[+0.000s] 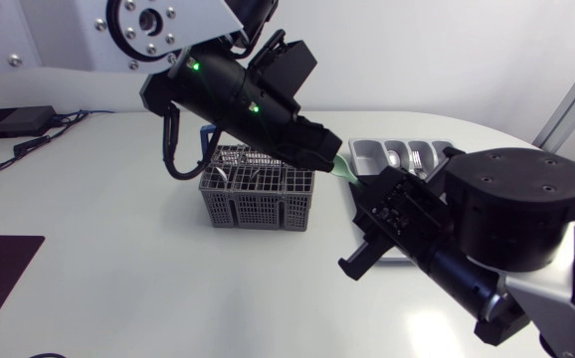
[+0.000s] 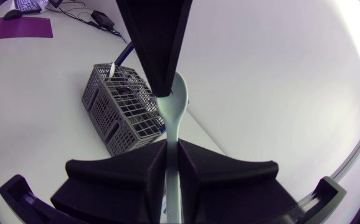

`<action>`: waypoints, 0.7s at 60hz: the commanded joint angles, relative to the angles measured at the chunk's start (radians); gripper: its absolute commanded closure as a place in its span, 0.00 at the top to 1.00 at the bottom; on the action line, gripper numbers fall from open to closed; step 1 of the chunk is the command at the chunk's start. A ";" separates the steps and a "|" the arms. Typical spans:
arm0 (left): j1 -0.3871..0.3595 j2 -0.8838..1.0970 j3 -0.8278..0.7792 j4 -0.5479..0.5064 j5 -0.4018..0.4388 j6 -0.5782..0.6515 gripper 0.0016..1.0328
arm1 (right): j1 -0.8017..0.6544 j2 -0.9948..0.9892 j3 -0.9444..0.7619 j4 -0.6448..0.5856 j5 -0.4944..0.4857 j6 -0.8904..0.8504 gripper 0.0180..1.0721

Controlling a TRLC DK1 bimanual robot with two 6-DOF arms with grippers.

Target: Unload the cutlery basket into the drawer organizer.

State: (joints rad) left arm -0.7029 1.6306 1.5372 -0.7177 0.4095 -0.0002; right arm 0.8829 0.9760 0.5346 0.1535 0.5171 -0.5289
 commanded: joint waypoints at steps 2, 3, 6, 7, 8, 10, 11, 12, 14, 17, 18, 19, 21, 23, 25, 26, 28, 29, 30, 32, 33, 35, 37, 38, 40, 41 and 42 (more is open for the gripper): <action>-0.010 -0.012 -0.042 0.006 -0.015 -0.017 0.03 | 0.004 -0.008 -0.025 -0.002 0.012 -0.013 0.12; -0.012 -0.014 -0.043 0.009 -0.017 -0.017 0.03 | 0.004 -0.008 -0.027 -0.002 0.011 -0.013 0.12; -0.012 -0.021 -0.049 0.018 -0.018 -0.018 0.05 | 0.004 -0.011 -0.030 0.000 0.011 -0.014 0.12; -0.012 -0.025 -0.049 0.020 -0.018 -0.018 0.06 | 0.004 -0.011 -0.030 0.000 0.011 -0.014 0.12; -0.012 -0.026 -0.051 0.021 -0.018 -0.018 0.07 | 0.004 -0.011 -0.030 0.000 0.011 -0.014 0.12; -0.010 -0.031 -0.049 0.023 -0.018 -0.018 0.07 | 0.004 -0.011 -0.033 0.000 0.011 -0.016 0.12; -0.010 -0.032 -0.049 0.026 -0.018 -0.018 0.08 | 0.004 -0.013 -0.033 0.000 0.009 -0.016 0.12; -0.010 -0.035 -0.051 0.027 -0.018 -0.018 0.08 | 0.004 -0.013 -0.035 0.000 0.009 -0.016 0.12; -0.010 -0.043 -0.052 0.034 -0.020 -0.018 0.08 | 0.004 -0.017 -0.038 0.000 0.006 -0.016 0.12; -0.009 -0.057 -0.054 0.043 -0.028 -0.018 0.11 | 0.002 -0.023 -0.041 -0.003 0.003 -0.017 0.12; -0.009 -0.061 -0.055 0.047 -0.028 -0.018 0.13 | 0.002 -0.026 -0.042 -0.005 0.000 -0.017 0.12; -0.007 -0.067 -0.055 0.052 -0.028 -0.018 0.15 | 0.002 -0.028 -0.042 -0.009 -0.002 -0.017 0.12; -0.004 -0.080 -0.055 0.061 -0.029 -0.018 0.23 | 0.002 -0.034 -0.045 -0.012 -0.006 -0.017 0.12; 0.002 -0.092 -0.055 0.070 -0.041 -0.024 0.46 | -0.001 -0.039 -0.050 -0.015 -0.008 -0.017 0.12; 0.003 -0.107 -0.057 0.084 -0.058 -0.026 0.63 | -0.001 -0.045 -0.053 -0.022 -0.015 -0.017 0.12; 0.003 -0.112 -0.057 0.090 -0.063 -0.026 0.63 | -0.001 -0.048 -0.056 -0.025 -0.017 -0.017 0.12; 0.006 -0.124 -0.055 0.096 -0.064 -0.026 0.64 | -0.001 -0.051 -0.062 -0.025 -0.019 -0.017 0.12; 0.010 -0.129 -0.054 0.103 -0.064 -0.029 0.64 | -0.001 -0.054 -0.065 -0.025 -0.019 -0.017 0.12; 0.014 -0.132 -0.052 0.107 -0.066 -0.034 0.66 | -0.002 -0.056 -0.067 -0.025 -0.020 -0.019 0.13; 0.020 -0.137 -0.048 0.110 -0.066 -0.038 0.71 | -0.002 -0.062 -0.074 -0.026 -0.026 -0.022 0.13; 0.026 -0.140 -0.043 0.113 -0.067 -0.038 0.74 | -0.002 -0.063 -0.079 -0.026 -0.028 -0.023 0.13; 0.040 -0.144 -0.034 0.116 -0.075 -0.038 0.77 | -0.004 -0.072 -0.087 -0.028 -0.034 -0.028 0.13; 0.054 -0.147 -0.028 0.118 -0.077 -0.038 0.77 | -0.004 -0.080 -0.096 -0.028 -0.038 -0.033 0.13; 0.065 -0.149 -0.022 0.118 -0.080 -0.038 0.77 | -0.005 -0.085 -0.099 -0.028 -0.042 -0.037 0.13; 0.083 -0.150 -0.009 0.119 -0.083 -0.035 0.78 | -0.013 -0.096 -0.110 -0.032 -0.055 -0.045 0.13; 0.091 -0.150 -0.006 0.119 -0.086 -0.032 0.79 | -0.019 -0.102 -0.113 -0.037 -0.061 -0.048 0.13; 0.098 -0.150 -0.003 0.119 -0.090 -0.030 0.79 | -0.028 -0.108 -0.119 -0.042 -0.074 -0.052 0.13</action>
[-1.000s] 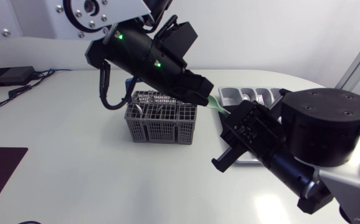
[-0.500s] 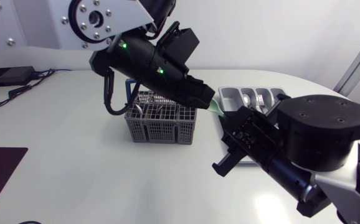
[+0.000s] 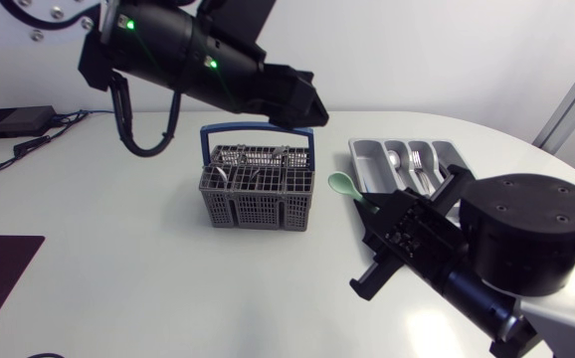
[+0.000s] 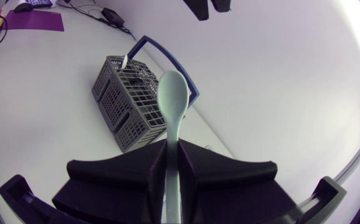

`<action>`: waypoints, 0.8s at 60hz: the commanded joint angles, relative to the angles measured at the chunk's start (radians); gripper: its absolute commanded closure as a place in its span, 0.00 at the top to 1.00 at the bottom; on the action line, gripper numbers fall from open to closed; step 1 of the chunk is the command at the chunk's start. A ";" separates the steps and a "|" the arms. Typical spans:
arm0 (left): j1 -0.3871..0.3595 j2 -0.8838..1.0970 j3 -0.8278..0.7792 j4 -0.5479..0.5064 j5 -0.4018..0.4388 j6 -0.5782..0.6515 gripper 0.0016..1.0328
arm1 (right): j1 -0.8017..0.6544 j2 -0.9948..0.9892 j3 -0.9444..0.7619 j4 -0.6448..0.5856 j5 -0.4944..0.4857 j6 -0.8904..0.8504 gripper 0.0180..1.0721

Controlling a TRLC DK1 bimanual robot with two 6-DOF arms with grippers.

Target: Unload the cutlery basket into the drawer organizer.

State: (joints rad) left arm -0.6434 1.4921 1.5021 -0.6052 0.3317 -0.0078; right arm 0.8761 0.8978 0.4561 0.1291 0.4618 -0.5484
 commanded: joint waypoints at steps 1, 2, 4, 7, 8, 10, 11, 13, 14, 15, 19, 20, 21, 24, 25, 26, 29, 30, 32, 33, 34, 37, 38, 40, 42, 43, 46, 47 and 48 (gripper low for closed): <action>0.047 -0.012 0.035 0.007 -0.020 -0.020 0.79 | -0.031 -0.037 -0.043 -0.023 -0.034 -0.036 0.13; 0.053 -0.012 0.037 0.008 -0.026 -0.017 0.79 | -0.042 -0.045 -0.046 -0.031 -0.046 -0.036 0.14; 0.071 -0.013 0.038 0.010 -0.031 -0.003 0.79 | -0.069 -0.065 -0.054 -0.048 -0.080 -0.044 0.14; 0.099 -0.013 0.035 0.010 -0.043 0.015 0.79 | -0.115 -0.092 -0.065 -0.069 -0.137 -0.065 0.14; 0.108 -0.013 0.030 0.010 -0.059 0.028 0.79 | -0.131 -0.100 -0.068 -0.077 -0.152 -0.073 0.14; 0.116 -0.013 0.023 0.010 -0.088 0.048 0.79 | -0.167 -0.117 -0.074 -0.095 -0.193 -0.093 0.14; 0.119 -0.013 0.018 0.010 -0.094 0.057 0.79 | -0.183 -0.122 -0.074 -0.105 -0.213 -0.102 0.14; 0.128 -0.018 0.000 0.010 -0.108 0.083 0.79 | -0.233 -0.138 -0.073 -0.135 -0.272 -0.119 0.14; 0.131 -0.021 -0.008 0.010 -0.114 0.091 0.79 | -0.264 -0.146 -0.069 -0.155 -0.310 -0.127 0.14; 0.137 -0.023 -0.017 0.010 -0.118 0.098 0.79 | -0.290 -0.154 -0.065 -0.175 -0.345 -0.136 0.14; 0.156 -0.029 -0.046 0.010 -0.137 0.123 0.79 | -0.387 -0.168 -0.057 -0.224 -0.446 -0.186 0.14; 0.160 -0.033 -0.056 0.013 -0.138 0.129 0.79 | -0.408 -0.166 -0.054 -0.233 -0.471 -0.202 0.14; 0.162 -0.036 -0.065 0.016 -0.138 0.137 0.79 | -0.433 -0.166 -0.051 -0.244 -0.494 -0.216 0.14; 0.165 -0.044 -0.091 0.028 -0.149 0.152 0.79 | -0.523 -0.146 -0.031 -0.287 -0.588 -0.269 0.14; 0.166 -0.046 -0.095 0.030 -0.155 0.158 0.79 | -0.543 -0.140 -0.028 -0.295 -0.604 -0.280 0.14; 0.166 -0.047 -0.105 0.032 -0.160 0.166 0.79 | -0.577 -0.131 -0.022 -0.304 -0.637 -0.301 0.14; 0.166 -0.052 -0.123 0.038 -0.168 0.173 0.79 | -0.643 -0.105 -0.005 -0.332 -0.701 -0.357 0.14; 0.166 -0.055 -0.131 0.041 -0.169 0.175 0.79 | -0.661 -0.096 0.003 -0.342 -0.718 -0.367 0.14; 0.166 -0.056 -0.143 0.045 -0.175 0.181 0.79 | -0.690 -0.074 0.016 -0.364 -0.747 -0.397 0.14; 0.166 -0.058 -0.149 0.048 -0.181 0.186 0.79 | -0.706 -0.068 0.021 -0.373 -0.759 -0.410 0.14; 0.166 -0.058 -0.154 0.048 -0.187 0.189 0.79 | -0.721 -0.056 0.026 -0.379 -0.773 -0.426 0.14; 0.166 -0.058 -0.171 0.055 -0.195 0.195 0.79 | -0.776 -0.022 0.041 -0.395 -0.818 -0.473 0.14; 0.166 -0.058 -0.177 0.056 -0.195 0.196 0.79 | -0.799 -0.008 0.047 -0.399 -0.836 -0.490 0.14; 0.166 -0.058 -0.184 0.056 -0.200 0.198 0.79 | -0.833 0.023 0.064 -0.418 -0.865 -0.518 0.14; 0.166 -0.058 -0.191 0.056 -0.209 0.201 0.79 | -0.864 0.053 0.079 -0.436 -0.881 -0.556 0.14; 0.165 -0.058 -0.194 0.056 -0.215 0.204 0.79 | -0.878 0.069 0.087 -0.442 -0.887 -0.573 0.14; 0.163 -0.061 -0.201 0.053 -0.218 0.209 0.79 | -0.925 0.119 0.112 -0.460 -0.913 -0.625 0.13; 0.163 -0.062 -0.203 0.051 -0.221 0.210 0.79 | -0.942 0.138 0.121 -0.468 -0.922 -0.645 0.13; 0.163 -0.064 -0.206 0.048 -0.227 0.212 0.79 | -0.956 0.155 0.128 -0.473 -0.927 -0.662 0.13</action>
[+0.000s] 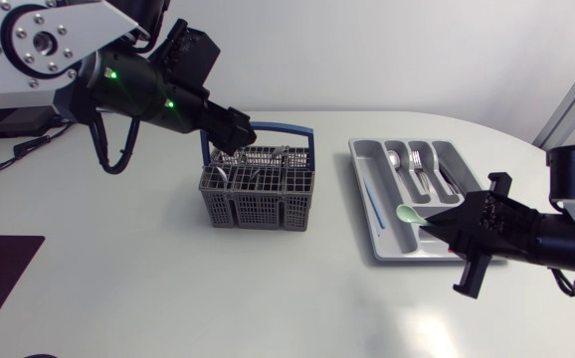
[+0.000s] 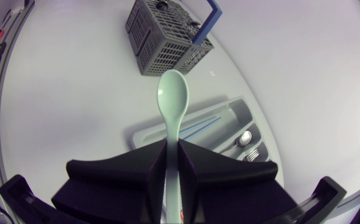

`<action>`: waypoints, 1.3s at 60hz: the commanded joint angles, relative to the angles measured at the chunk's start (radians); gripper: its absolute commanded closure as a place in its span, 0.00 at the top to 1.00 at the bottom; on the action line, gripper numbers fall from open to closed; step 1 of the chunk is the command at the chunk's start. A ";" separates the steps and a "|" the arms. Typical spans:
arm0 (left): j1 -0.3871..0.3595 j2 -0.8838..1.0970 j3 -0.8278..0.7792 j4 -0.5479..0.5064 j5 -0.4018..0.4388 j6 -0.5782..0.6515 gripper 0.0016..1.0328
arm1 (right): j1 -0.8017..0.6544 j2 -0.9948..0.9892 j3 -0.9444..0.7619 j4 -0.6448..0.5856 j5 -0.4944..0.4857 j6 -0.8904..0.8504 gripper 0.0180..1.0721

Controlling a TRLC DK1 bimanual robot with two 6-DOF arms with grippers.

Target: Unload the cutlery basket into the drawer organizer.

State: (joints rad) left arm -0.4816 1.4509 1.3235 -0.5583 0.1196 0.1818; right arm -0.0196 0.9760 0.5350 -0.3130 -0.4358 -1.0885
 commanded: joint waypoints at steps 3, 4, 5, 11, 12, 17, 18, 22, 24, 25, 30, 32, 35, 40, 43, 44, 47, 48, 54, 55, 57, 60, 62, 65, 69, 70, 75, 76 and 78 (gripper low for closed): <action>0.000 -0.026 -0.032 -0.005 -0.023 0.027 0.79 | -0.105 0.122 0.077 -0.051 -0.049 -0.180 0.13; 0.000 -0.026 -0.033 -0.008 -0.023 0.028 0.79 | -0.117 0.141 0.086 -0.051 -0.052 -0.194 0.13; 0.001 -0.026 -0.037 -0.011 -0.024 0.030 0.79 | -0.131 0.159 0.097 -0.055 -0.058 -0.209 0.13; 0.001 -0.021 -0.055 -0.020 -0.043 0.042 0.79 | -0.195 0.256 0.152 -0.078 -0.075 -0.301 0.12; 0.000 -0.021 -0.060 -0.020 -0.044 0.045 0.79 | -0.203 0.277 0.161 -0.078 -0.077 -0.314 0.12; -0.008 -0.017 -0.078 -0.020 -0.071 0.061 0.79 | -0.246 0.362 0.201 -0.081 -0.077 -0.381 0.11; -0.008 -0.017 -0.079 -0.020 -0.071 0.062 0.79 | -0.252 0.375 0.210 -0.084 -0.077 -0.392 0.11; -0.008 -0.004 -0.087 -0.032 -0.072 0.062 0.79 | -0.290 0.460 0.258 -0.101 -0.073 -0.450 0.11; -0.005 -0.001 -0.096 -0.037 -0.074 0.065 0.79 | -0.307 0.501 0.275 -0.101 -0.069 -0.490 0.11; -0.005 -0.001 -0.099 -0.037 -0.075 0.068 0.79 | -0.313 0.518 0.283 -0.100 -0.067 -0.496 0.11; 0.000 0.005 -0.115 -0.038 -0.075 0.076 0.79 | -0.335 0.584 0.315 -0.107 -0.061 -0.522 0.11; 0.003 0.009 -0.121 -0.037 -0.075 0.079 0.79 | -0.339 0.604 0.321 -0.109 -0.060 -0.534 0.11; 0.009 0.016 -0.122 -0.040 -0.077 0.088 0.79 | -0.341 0.633 0.326 -0.109 -0.052 -0.544 0.11; 0.021 0.028 -0.116 -0.046 -0.077 0.099 0.79 | -0.338 0.664 0.321 -0.109 -0.030 -0.562 0.11; 0.026 0.031 -0.113 -0.051 -0.077 0.105 0.79 | -0.330 0.676 0.309 -0.106 -0.007 -0.576 0.11; 0.026 0.032 -0.113 -0.054 -0.077 0.110 0.79 | -0.329 0.678 0.303 -0.104 -0.003 -0.582 0.11; 0.026 0.032 -0.113 -0.063 -0.077 0.125 0.79 | -0.324 0.685 0.289 -0.087 0.009 -0.594 0.11; 0.026 0.032 -0.113 -0.063 -0.077 0.128 0.79 | -0.322 0.688 0.287 -0.084 0.014 -0.594 0.11; 0.028 0.032 -0.116 -0.072 -0.077 0.146 0.79 | -0.316 0.718 0.287 -0.066 0.034 -0.599 0.11; 0.028 0.032 -0.119 -0.072 -0.077 0.150 0.79 | -0.316 0.721 0.286 -0.063 0.035 -0.602 0.11; 0.028 0.032 -0.119 -0.072 -0.077 0.154 0.79 | -0.313 0.728 0.284 -0.060 0.043 -0.605 0.11; 0.028 0.035 -0.122 -0.074 -0.077 0.162 0.79 | -0.309 0.733 0.280 -0.049 0.054 -0.611 0.11; 0.028 0.037 -0.122 -0.074 -0.077 0.165 0.79 | -0.306 0.734 0.275 -0.040 0.060 -0.611 0.11; 0.028 0.039 -0.122 -0.074 -0.077 0.170 0.79 | -0.304 0.737 0.276 -0.032 0.066 -0.611 0.14; 0.028 0.048 -0.121 -0.074 -0.077 0.171 0.79 | -0.304 0.739 0.280 -0.029 0.078 -0.614 0.34; 0.028 0.049 -0.119 -0.074 -0.077 0.171 0.79 | -0.304 0.739 0.281 -0.029 0.078 -0.614 0.41; 0.026 0.058 -0.115 -0.077 -0.077 0.171 0.79 | -0.306 0.724 0.278 -0.021 0.078 -0.614 0.63; 0.024 0.058 -0.115 -0.077 -0.078 0.171 0.79 | -0.306 0.721 0.278 -0.021 0.078 -0.613 0.64; 0.018 0.058 -0.115 -0.077 -0.080 0.173 0.79 | -0.309 0.710 0.276 -0.021 0.078 -0.611 0.68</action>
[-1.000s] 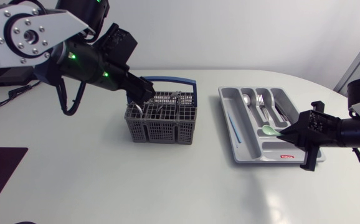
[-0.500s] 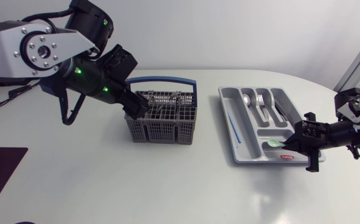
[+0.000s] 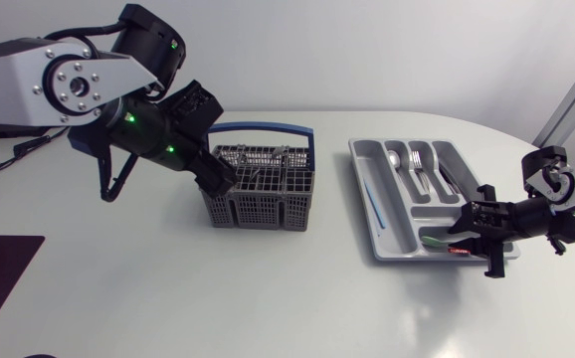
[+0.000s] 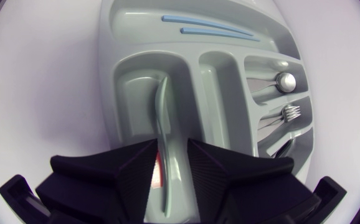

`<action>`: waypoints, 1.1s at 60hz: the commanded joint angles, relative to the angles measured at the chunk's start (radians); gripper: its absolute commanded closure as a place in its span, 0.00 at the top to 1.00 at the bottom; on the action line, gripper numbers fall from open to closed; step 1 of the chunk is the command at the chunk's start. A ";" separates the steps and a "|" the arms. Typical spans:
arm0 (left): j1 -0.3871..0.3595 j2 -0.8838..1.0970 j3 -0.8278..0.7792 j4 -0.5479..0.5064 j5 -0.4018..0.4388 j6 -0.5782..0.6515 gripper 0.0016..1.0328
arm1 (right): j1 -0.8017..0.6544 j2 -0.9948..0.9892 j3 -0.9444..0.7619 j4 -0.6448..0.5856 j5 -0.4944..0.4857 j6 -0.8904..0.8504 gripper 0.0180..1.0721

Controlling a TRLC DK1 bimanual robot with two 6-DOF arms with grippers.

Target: Unload the cutlery basket into the drawer organizer.

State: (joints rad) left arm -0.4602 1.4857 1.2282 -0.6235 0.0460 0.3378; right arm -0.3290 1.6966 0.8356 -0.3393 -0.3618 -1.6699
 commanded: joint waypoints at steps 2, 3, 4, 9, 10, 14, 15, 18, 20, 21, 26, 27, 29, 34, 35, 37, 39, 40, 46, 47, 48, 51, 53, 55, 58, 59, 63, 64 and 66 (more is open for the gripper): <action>-0.005 0.024 -0.019 -0.012 -0.011 0.023 0.79 | -0.002 -0.020 -0.027 0.006 0.006 -0.030 0.73; -0.005 0.024 -0.019 -0.012 -0.011 0.024 0.79 | -0.004 -0.026 -0.029 0.006 0.006 -0.030 0.75; -0.003 0.024 -0.018 -0.012 -0.011 0.027 0.79 | -0.005 -0.031 -0.029 0.006 0.006 -0.028 0.77; 0.005 0.019 -0.012 -0.016 -0.020 0.066 0.79 | -0.008 -0.074 -0.041 0.003 0.004 -0.021 0.83; 0.005 0.015 -0.013 -0.019 -0.028 0.087 0.79 | -0.008 -0.086 -0.046 0.002 0.004 -0.021 0.83; 0.005 -0.018 -0.033 -0.010 -0.051 0.173 0.79 | -0.010 -0.133 -0.069 -0.001 0.004 -0.016 0.86; 0.009 -0.031 -0.042 0.001 -0.049 0.214 0.79 | -0.010 -0.147 -0.076 -0.001 0.004 -0.011 0.88; 0.020 -0.059 -0.059 0.022 -0.051 0.294 0.79 | -0.008 -0.181 -0.095 -0.004 0.003 -0.004 0.90; 0.028 -0.082 -0.076 0.030 -0.049 0.366 0.79 | -0.007 -0.201 -0.109 -0.004 0.000 -0.002 0.91; 0.032 -0.094 -0.084 0.045 -0.049 0.395 0.79 | -0.005 -0.216 -0.116 -0.006 -0.002 -0.002 0.91; 0.055 -0.156 -0.156 0.163 -0.043 0.535 0.79 | 0.002 -0.276 -0.153 -0.007 -0.009 0.010 0.93; 0.057 -0.168 -0.173 0.185 -0.038 0.569 0.79 | 0.004 -0.293 -0.162 -0.007 -0.012 0.012 0.93; 0.060 -0.191 -0.211 0.238 -0.035 0.638 0.79 | 0.008 -0.319 -0.179 -0.007 -0.016 0.016 0.94; 0.061 -0.240 -0.309 0.364 -0.008 0.813 0.79 | 0.021 -0.384 -0.214 -0.021 -0.028 0.025 0.94; 0.063 -0.243 -0.319 0.375 0.002 0.839 0.79 | 0.022 -0.394 -0.220 -0.023 -0.034 0.029 0.94; 0.069 -0.245 -0.326 0.384 0.020 0.877 0.79 | 0.024 -0.420 -0.233 -0.024 -0.048 0.036 0.94; 0.077 -0.237 -0.322 0.380 0.034 0.905 0.79 | 0.025 -0.442 -0.247 -0.027 -0.057 0.039 0.94; 0.080 -0.232 -0.320 0.378 0.041 0.920 0.79 | 0.027 -0.456 -0.256 -0.029 -0.058 0.039 0.94; 0.089 -0.211 -0.325 0.373 0.077 1.043 0.79 | 0.033 -0.511 -0.296 -0.038 -0.071 0.041 0.94; 0.091 -0.208 -0.328 0.373 0.078 1.073 0.79 | 0.033 -0.520 -0.300 -0.040 -0.074 0.041 0.94; 0.091 -0.205 -0.329 0.373 0.080 1.092 0.79 | 0.036 -0.529 -0.305 -0.044 -0.075 0.042 0.94; 0.095 -0.180 -0.314 0.367 0.086 1.142 0.74 | 0.036 -0.554 -0.314 -0.060 -0.089 0.045 0.94; 0.103 -0.163 -0.306 0.366 0.086 1.179 0.74 | 0.038 -0.572 -0.319 -0.073 -0.095 0.047 0.94; 0.109 -0.148 -0.294 0.357 0.086 1.213 0.70 | 0.039 -0.589 -0.325 -0.083 -0.100 0.050 0.94; 0.109 -0.131 -0.271 0.329 0.086 1.250 0.66 | 0.050 -0.621 -0.342 -0.086 -0.103 0.061 0.94; 0.109 -0.127 -0.265 0.318 0.086 1.259 0.65 | 0.053 -0.629 -0.346 -0.086 -0.103 0.064 0.94; 0.109 -0.094 -0.234 0.289 0.083 1.291 0.63 | 0.073 -0.672 -0.371 -0.089 -0.108 0.079 0.94; 0.109 -0.088 -0.228 0.285 0.083 1.297 0.63 | 0.079 -0.680 -0.377 -0.089 -0.108 0.084 0.94; 0.109 -0.070 -0.205 0.272 0.080 1.307 0.63 | 0.094 -0.698 -0.388 -0.089 -0.108 0.096 0.94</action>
State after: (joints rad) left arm -0.3584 1.3720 0.9585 -0.3340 0.1230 1.5585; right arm -0.2619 1.0386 0.4927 -0.4129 -0.4568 -1.6001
